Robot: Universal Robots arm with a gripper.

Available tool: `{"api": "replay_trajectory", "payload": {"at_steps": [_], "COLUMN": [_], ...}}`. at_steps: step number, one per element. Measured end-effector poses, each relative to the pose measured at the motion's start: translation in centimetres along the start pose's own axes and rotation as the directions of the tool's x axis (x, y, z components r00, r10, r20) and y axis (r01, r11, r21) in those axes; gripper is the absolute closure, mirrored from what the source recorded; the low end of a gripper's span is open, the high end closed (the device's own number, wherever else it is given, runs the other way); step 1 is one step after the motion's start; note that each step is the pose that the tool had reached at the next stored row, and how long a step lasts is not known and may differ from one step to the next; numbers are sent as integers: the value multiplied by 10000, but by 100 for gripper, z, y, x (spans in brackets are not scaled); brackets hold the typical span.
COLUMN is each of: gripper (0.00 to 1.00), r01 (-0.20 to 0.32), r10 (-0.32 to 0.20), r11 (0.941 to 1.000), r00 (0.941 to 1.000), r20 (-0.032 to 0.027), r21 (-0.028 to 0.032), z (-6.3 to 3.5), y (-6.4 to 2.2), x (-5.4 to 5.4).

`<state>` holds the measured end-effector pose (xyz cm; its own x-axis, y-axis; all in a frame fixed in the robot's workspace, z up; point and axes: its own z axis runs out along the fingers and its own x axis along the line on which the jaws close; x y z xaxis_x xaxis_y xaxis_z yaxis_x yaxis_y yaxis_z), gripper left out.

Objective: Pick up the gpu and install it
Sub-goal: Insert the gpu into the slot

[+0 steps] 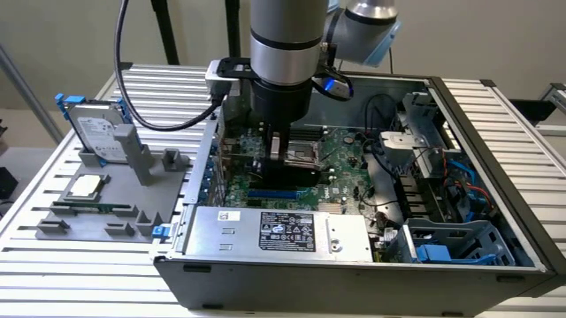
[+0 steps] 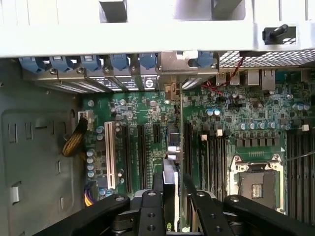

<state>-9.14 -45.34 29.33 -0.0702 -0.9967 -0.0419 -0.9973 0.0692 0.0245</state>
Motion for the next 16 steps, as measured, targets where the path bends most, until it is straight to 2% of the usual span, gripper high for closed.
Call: {"api": "replay_trajectory", "payload": {"at_steps": [16], "gripper": [100], "r01": [0], "r10": [0], "r11": [10000], "r00": [10000], "r20": [2], "r21": [0], "z": [262], "y": [-3], "x": [10]}}
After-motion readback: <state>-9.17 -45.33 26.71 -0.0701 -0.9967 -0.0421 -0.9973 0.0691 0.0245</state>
